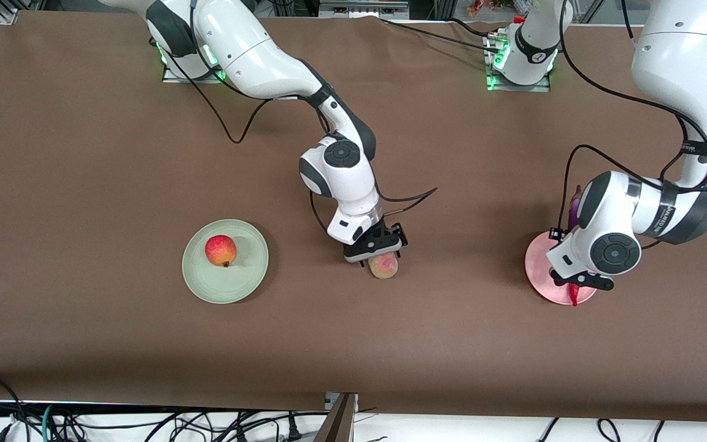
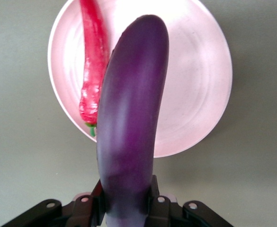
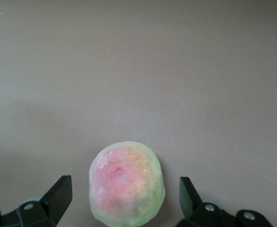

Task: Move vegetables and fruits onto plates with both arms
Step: 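Grasp the peach with the right gripper while the left gripper carries the eggplant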

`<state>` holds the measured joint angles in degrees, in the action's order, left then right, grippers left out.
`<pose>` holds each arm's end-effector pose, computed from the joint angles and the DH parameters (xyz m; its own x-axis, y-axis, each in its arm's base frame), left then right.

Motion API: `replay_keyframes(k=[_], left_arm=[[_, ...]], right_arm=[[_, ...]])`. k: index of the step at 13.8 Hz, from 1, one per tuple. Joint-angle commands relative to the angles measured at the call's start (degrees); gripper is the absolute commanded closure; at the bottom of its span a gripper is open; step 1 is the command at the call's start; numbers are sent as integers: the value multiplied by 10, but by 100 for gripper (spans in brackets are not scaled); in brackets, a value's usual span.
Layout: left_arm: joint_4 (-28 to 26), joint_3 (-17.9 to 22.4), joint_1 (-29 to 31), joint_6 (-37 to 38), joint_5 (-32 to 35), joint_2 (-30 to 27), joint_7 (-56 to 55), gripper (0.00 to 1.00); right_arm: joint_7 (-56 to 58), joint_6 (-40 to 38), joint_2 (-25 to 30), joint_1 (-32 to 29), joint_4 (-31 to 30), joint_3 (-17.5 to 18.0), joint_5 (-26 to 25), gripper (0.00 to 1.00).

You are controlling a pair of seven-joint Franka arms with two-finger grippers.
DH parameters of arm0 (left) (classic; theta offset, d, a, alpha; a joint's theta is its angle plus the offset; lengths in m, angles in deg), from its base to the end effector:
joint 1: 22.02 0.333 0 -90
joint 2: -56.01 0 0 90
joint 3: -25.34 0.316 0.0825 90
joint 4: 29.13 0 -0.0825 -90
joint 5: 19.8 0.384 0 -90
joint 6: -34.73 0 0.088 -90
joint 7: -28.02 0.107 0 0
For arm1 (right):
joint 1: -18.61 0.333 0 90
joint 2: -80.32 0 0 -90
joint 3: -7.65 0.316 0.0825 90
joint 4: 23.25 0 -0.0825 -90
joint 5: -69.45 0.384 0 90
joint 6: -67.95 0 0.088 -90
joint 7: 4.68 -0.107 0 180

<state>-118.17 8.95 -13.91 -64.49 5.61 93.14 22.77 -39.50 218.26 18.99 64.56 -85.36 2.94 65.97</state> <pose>0.6517 -0.0317 0.2543 0.9015 -0.1370 -0.4105 -0.2481 -0.9408 -0.2309 0.5904 0.5542 0.2151 0.8854 0.1591 0.4368 0.2482 -0.9563 -0.1546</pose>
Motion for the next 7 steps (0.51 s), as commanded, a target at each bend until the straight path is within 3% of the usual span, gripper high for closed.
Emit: replay_keyframes(k=[1,2,3,4,5,6,7], left_arm=[[1,-3,7,-22,16,16,7,69],[0,-3,5,-33,15,22,7,68],[1,-3,2,-35,15,22,5,60],[4,-2,4,-35,16,25,6,36],[4,-3,8,-34,15,25,8,0],[1,-3,9,-34,15,24,8,0],[1,-3,6,-32,15,22,8,0]], right_arm=[[2,18,-28,9,23,-5,-12,0],[-3,26,-34,11,23,-9,-12,0],[-3,27,-35,11,23,-9,-12,0],[-3,29,-39,11,23,-9,-12,0],[-2,29,-40,11,23,-9,-12,0],[1,26,-38,10,23,-9,-12,8],[3,22,-33,7,23,-9,-8,29]])
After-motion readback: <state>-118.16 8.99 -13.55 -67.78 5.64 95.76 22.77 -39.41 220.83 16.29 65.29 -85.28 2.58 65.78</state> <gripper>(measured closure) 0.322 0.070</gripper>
